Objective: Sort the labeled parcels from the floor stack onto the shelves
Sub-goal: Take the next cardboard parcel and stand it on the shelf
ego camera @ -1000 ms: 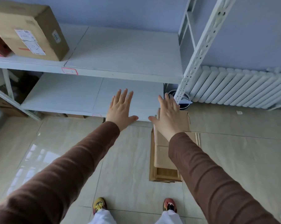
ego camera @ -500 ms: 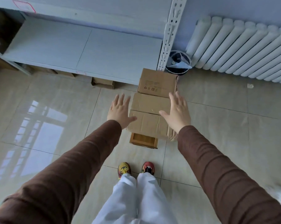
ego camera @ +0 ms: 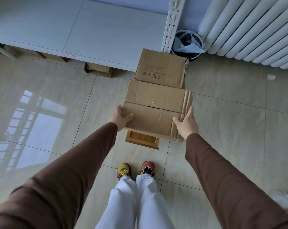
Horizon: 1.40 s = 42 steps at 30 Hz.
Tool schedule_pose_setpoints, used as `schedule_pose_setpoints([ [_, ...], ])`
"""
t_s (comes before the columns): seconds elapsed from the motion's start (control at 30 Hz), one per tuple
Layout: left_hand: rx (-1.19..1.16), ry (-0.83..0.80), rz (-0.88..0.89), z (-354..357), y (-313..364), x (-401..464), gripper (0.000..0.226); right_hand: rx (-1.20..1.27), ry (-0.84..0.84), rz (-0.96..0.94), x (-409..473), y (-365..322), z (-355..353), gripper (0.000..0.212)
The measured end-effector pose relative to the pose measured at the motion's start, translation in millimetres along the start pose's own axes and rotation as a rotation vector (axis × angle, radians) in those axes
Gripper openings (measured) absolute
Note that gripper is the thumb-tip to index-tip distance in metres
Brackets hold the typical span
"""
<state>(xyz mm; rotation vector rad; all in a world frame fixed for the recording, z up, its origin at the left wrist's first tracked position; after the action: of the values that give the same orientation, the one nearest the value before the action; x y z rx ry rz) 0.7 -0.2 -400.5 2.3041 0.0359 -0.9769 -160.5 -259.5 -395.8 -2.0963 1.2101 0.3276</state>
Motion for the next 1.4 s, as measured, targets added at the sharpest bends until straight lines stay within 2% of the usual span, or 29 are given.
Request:
schedule_pose_setpoints([
  [0.2,-0.133,0.009,-0.019,10.5,-14.2,6.9,0.075,0.226,-0.004,0.219,13.9,23.6,14.6,0.104],
  [0.37,-0.225,0.035,-0.029,5.8,-23.4,-0.5,0.074,0.401,-0.039,0.256,12.4,23.4,24.0,0.065],
  [0.53,-0.28,0.126,0.016,-30.3,-31.9,-32.8,0.072,0.505,-0.087,0.228,-21.7,-0.3,29.0,0.066],
  [0.77,-0.369,0.277,0.152,-120.1,-32.3,-109.0,0.063,0.639,-0.334,0.233,-80.4,-61.5,30.1,0.101],
  [0.9,-0.382,0.392,0.231,-180.1,-32.0,-146.8,0.066,0.616,-0.443,0.134,-87.3,-105.6,31.5,0.148],
  [1.03,-0.428,0.511,0.264,-243.2,-30.6,-184.3,0.067,0.642,-0.486,0.03,-61.4,-151.7,49.5,0.151],
  [1.07,-0.459,0.53,0.272,-261.0,-33.9,-191.9,0.067,0.615,-0.481,0.005,-72.6,-176.6,43.6,0.148],
  [1.1,-0.495,0.543,0.282,-280.1,-37.1,-200.0,0.067,0.624,-0.471,-0.031,-88.0,-206.1,35.7,0.137],
  [1.2,-0.65,0.587,0.335,-345.8,-53.8,-218.2,0.065,0.689,-0.447,-0.132,-171.9,-305.5,2.2,0.074],
  [1.4,-0.848,0.686,0.358,-485.2,-81.8,-257.3,0.051,0.796,-0.43,-0.416,-267.1,-445.0,-37.2,0.039],
])
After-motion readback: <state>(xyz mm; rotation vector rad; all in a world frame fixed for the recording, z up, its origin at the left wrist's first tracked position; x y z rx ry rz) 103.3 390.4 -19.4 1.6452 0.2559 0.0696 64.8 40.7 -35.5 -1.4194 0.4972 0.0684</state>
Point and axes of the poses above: each hand's wrist, its own x-axis towards the middle knuckle, its own z-axis out of the palm, y = z × x, the point moved 6 cm from there along x, towards the middle knuckle, and after that the axes turned 3 degrees about y, right-handed, at the moved point
